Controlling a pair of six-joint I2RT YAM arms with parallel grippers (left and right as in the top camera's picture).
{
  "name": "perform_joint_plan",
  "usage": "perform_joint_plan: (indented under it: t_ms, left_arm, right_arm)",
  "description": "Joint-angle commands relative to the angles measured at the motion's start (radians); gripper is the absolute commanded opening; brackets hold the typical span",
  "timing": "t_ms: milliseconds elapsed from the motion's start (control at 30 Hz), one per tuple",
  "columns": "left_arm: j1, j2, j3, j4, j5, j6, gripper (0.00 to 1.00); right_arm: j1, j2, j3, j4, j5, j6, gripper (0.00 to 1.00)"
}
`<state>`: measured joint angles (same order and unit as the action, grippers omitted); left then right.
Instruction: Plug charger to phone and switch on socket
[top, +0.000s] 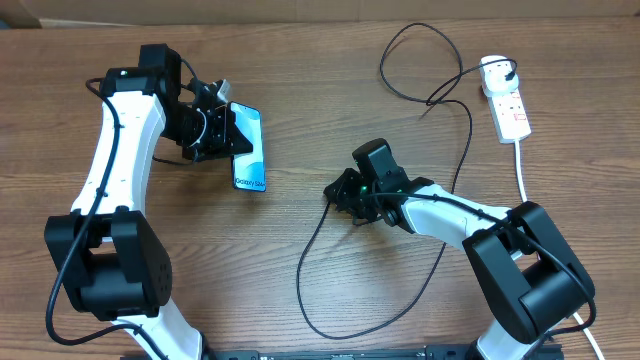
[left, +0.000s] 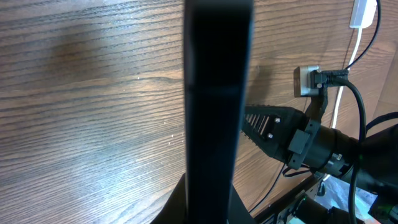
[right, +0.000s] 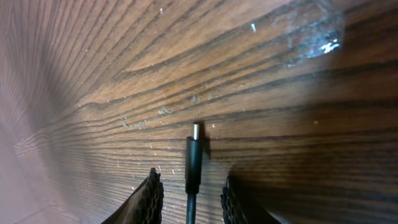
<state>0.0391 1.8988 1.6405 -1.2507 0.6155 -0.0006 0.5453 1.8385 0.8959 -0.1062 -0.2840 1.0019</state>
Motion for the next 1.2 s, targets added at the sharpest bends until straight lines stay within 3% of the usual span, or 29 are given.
perform_joint_plan:
  t_ms: [0,433,533,1000,1167]
  left_arm:
    - [0.000,-0.005,0.011,-0.002,0.021,-0.007,0.04]
    - [0.000,-0.005,0.011,-0.006,0.021,-0.008,0.04]
    - [0.000,-0.005,0.011,-0.006,0.021,-0.008,0.04]
    - [0.000,-0.005,0.011,-0.009,0.021,-0.008,0.04]
    - [0.000,-0.005,0.011,-0.009,0.031,-0.007,0.04]
  right_arm:
    - [0.005,0.026,0.008,0.001,0.021,0.005,0.30]
    - [0.032,0.027,0.008,0.019,0.064,0.004,0.29]
    - [0.031,0.027,0.008,0.021,0.075,0.004,0.22]
    - [0.029,0.027,0.008,0.042,0.055,-0.010,0.13]
    - [0.028,0.027,0.008,0.042,0.035,-0.010,0.04]
